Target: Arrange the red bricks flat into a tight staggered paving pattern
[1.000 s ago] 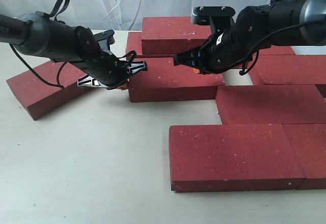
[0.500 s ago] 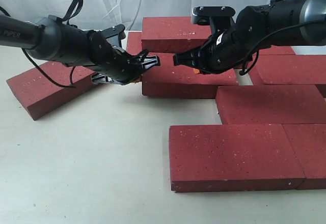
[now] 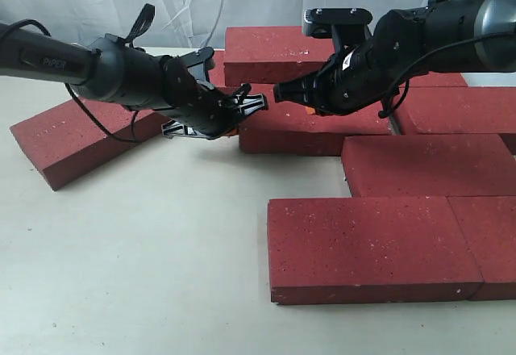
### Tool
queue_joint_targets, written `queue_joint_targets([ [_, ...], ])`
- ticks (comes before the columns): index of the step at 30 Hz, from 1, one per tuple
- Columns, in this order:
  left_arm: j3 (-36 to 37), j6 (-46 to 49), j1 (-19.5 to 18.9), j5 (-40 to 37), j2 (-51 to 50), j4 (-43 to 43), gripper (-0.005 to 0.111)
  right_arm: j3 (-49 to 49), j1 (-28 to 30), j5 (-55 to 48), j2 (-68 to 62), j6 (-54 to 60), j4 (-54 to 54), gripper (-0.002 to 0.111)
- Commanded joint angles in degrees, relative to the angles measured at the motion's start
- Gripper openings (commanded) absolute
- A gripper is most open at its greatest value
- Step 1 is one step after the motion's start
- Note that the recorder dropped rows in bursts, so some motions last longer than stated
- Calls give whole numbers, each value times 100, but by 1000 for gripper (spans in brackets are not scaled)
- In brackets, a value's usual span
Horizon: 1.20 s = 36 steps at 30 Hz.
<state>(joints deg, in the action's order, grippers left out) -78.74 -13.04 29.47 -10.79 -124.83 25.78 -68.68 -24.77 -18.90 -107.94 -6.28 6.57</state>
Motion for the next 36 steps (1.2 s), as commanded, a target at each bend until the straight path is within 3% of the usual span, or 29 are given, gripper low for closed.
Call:
queue_joint_targets([
  [1,-70,22,107,111,-92,60,0,-27,7,91,42,7,-70,-1],
  [25,-541,37,403,-161,-481,263,0,-27,7,113,42,7,-49,-1],
  [36,-541,37,-431,-2301,392,-804,0,-27,7,-613,247,7,310,-1],
])
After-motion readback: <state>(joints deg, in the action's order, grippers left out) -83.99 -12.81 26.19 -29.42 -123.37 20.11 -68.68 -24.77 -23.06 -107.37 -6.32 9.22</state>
